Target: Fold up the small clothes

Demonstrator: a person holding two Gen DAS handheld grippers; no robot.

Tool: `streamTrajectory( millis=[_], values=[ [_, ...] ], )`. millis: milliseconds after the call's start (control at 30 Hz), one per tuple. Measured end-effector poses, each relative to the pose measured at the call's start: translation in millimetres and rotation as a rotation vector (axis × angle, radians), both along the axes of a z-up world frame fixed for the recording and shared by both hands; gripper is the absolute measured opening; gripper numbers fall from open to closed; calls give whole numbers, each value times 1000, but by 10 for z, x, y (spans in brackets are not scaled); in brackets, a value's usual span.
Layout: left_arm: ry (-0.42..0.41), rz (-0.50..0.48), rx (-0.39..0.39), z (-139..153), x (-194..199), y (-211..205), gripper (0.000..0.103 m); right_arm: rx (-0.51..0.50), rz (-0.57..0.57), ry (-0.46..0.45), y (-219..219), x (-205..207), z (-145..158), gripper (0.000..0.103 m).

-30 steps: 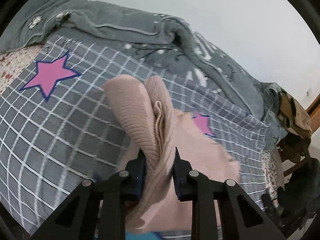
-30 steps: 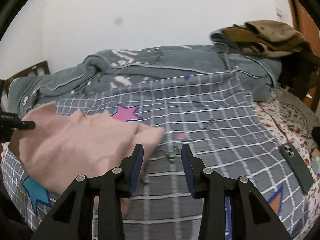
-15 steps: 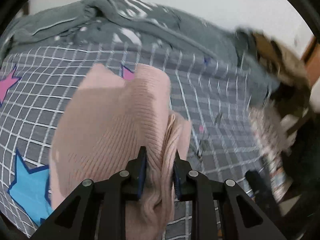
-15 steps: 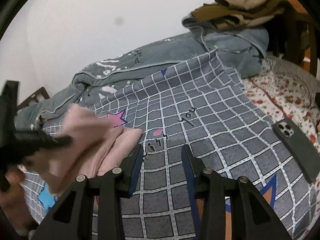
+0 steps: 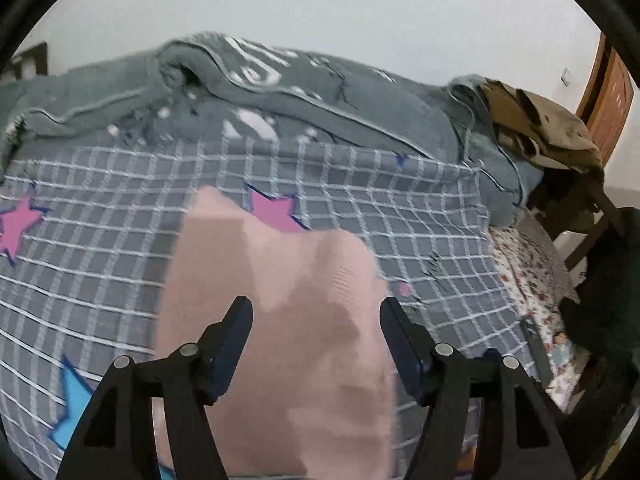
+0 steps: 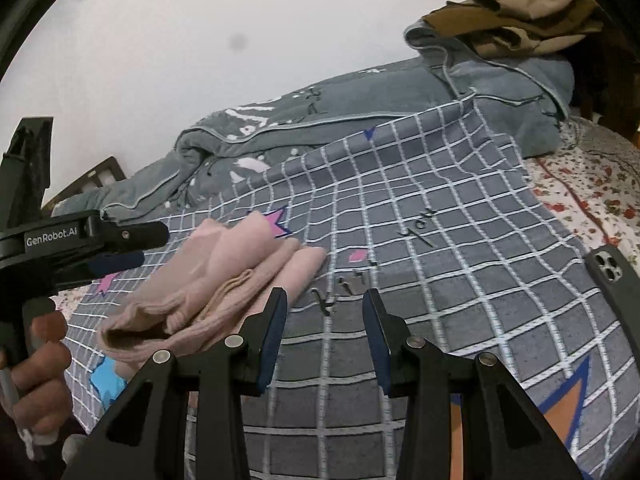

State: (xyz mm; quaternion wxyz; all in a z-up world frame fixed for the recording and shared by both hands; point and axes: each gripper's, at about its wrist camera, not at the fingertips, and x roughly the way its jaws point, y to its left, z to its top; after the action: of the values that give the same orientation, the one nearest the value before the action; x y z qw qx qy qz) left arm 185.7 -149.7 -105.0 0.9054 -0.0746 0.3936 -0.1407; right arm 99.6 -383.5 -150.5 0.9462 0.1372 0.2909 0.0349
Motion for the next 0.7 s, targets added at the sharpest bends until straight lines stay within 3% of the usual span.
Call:
streamTrajectory(
  millis=[233,400,600,700],
  values=[
    [-52,60,71,-144,65,541,66,125,88,-51,230,2,132,41],
    [-54,61,35,-358,85,879,66,211,169,-87,473,-4,229,45],
    [-70,46,-25,-630,34,1241,66,122,189,-50,881,23,207,45],
    [-34,34,-109,-775,15,1452,66,60,206,-44,1044,-6,170,45]
  ],
)
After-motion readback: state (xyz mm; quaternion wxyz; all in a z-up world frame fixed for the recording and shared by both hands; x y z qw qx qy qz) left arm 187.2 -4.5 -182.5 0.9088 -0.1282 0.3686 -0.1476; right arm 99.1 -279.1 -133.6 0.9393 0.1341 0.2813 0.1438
